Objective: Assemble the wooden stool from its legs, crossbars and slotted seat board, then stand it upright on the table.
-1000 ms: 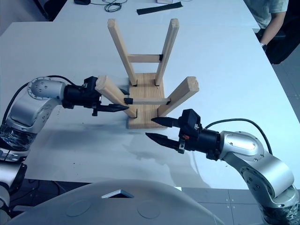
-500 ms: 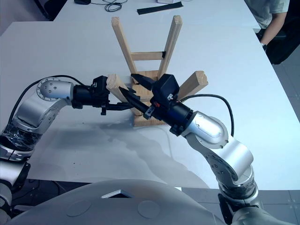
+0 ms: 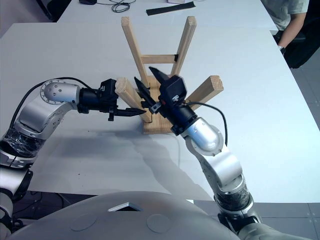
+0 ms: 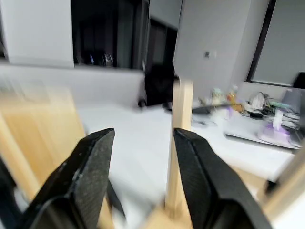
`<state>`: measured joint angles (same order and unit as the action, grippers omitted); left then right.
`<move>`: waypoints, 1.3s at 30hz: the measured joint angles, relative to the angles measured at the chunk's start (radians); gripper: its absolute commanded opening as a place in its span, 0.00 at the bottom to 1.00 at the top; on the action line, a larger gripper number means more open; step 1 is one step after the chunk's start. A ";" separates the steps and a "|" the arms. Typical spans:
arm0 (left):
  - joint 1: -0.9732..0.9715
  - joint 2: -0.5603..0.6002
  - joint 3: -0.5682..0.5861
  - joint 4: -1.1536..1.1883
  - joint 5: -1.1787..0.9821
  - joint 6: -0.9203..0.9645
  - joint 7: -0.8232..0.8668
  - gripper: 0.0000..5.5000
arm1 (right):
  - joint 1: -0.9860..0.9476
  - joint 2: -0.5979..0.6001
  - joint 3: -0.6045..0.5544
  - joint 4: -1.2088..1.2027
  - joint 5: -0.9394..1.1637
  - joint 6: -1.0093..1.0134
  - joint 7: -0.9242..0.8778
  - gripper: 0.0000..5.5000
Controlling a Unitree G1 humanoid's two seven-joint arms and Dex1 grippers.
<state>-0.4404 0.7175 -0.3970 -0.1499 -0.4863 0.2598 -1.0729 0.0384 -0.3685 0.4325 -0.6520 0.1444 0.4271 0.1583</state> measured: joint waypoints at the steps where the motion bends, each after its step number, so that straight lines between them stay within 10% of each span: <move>1: -0.002 0.003 -0.004 0.002 0.009 0.000 -0.001 0.37 | 0.013 -0.016 0.020 0.012 -0.042 -0.022 -0.004 0.41; 17: -0.045 0.007 -0.034 0.044 0.015 -0.011 -0.018 0.37 | 0.024 0.145 -0.063 -0.050 0.105 -0.030 0.016 0.41; 28: -0.048 -0.005 -0.042 0.053 0.015 -0.011 0.006 0.37 | -0.413 0.236 -0.280 -0.184 0.449 0.152 -0.029 0.41; 39: -0.052 -0.017 -0.043 0.065 0.026 -0.019 0.011 0.37 | -0.361 0.117 -0.077 -0.125 0.419 0.247 0.038 0.41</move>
<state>-0.4926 0.7009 -0.4399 -0.0844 -0.4606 0.2411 -1.0620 -0.3225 -0.2516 0.3558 -0.7771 0.5635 0.6745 0.1966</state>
